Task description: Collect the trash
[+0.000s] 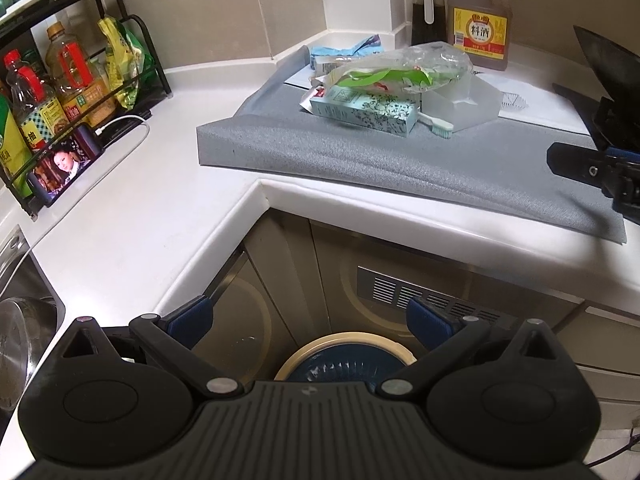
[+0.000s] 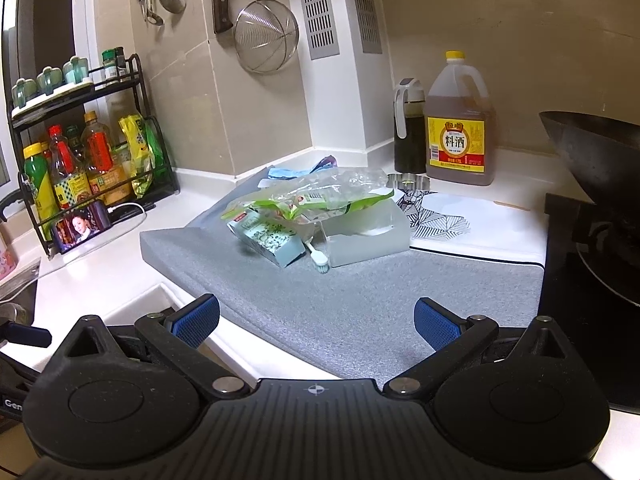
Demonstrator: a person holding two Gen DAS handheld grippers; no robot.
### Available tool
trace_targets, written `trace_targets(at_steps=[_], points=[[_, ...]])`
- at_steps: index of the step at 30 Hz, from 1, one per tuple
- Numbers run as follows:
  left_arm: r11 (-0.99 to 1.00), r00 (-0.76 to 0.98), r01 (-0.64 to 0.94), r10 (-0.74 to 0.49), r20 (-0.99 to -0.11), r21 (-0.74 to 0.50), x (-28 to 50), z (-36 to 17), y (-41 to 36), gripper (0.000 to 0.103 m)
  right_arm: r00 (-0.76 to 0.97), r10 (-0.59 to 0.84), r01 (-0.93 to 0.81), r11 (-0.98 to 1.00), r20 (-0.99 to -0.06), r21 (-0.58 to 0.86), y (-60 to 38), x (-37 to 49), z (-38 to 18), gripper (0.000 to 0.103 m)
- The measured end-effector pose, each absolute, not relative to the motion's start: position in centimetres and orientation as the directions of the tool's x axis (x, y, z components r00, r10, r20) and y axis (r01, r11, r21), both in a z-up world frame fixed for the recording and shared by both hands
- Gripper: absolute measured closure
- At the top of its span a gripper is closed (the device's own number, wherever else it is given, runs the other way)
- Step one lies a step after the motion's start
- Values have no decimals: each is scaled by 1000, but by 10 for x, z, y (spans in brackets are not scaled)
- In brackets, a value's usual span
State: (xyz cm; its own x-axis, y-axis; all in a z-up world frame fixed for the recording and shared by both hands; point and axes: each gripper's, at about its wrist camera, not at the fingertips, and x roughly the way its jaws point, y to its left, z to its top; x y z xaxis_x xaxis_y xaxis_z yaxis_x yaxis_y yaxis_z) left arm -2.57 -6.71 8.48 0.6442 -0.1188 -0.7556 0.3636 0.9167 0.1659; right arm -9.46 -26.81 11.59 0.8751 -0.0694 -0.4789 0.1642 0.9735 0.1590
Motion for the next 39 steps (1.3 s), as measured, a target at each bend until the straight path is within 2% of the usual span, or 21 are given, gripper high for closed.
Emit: trace_targets(at_steps=[11, 22, 29, 35, 39], points=[[915, 629, 357, -85, -773, 189, -20, 77, -68, 0, 856, -53, 162, 972, -514, 171, -276, -76, 95, 0], [916, 607, 326, -13, -795, 234, -3, 72, -70, 0, 840, -139, 263, 950, -524, 169, -331, 0, 76, 0], [910, 619, 307, 31, -785, 278, 6, 77, -74, 0, 895, -138, 262, 933, -424, 249, -373, 44, 71, 0], [906, 637, 287, 64, -769, 312, 14, 79, -74, 0, 899, -19, 194, 912, -437, 360, -391, 62, 61, 0], [912, 644, 298, 25, -765, 281, 26, 84, -81, 0, 897, 14, 202, 876, -442, 439, -403, 63, 57, 0]])
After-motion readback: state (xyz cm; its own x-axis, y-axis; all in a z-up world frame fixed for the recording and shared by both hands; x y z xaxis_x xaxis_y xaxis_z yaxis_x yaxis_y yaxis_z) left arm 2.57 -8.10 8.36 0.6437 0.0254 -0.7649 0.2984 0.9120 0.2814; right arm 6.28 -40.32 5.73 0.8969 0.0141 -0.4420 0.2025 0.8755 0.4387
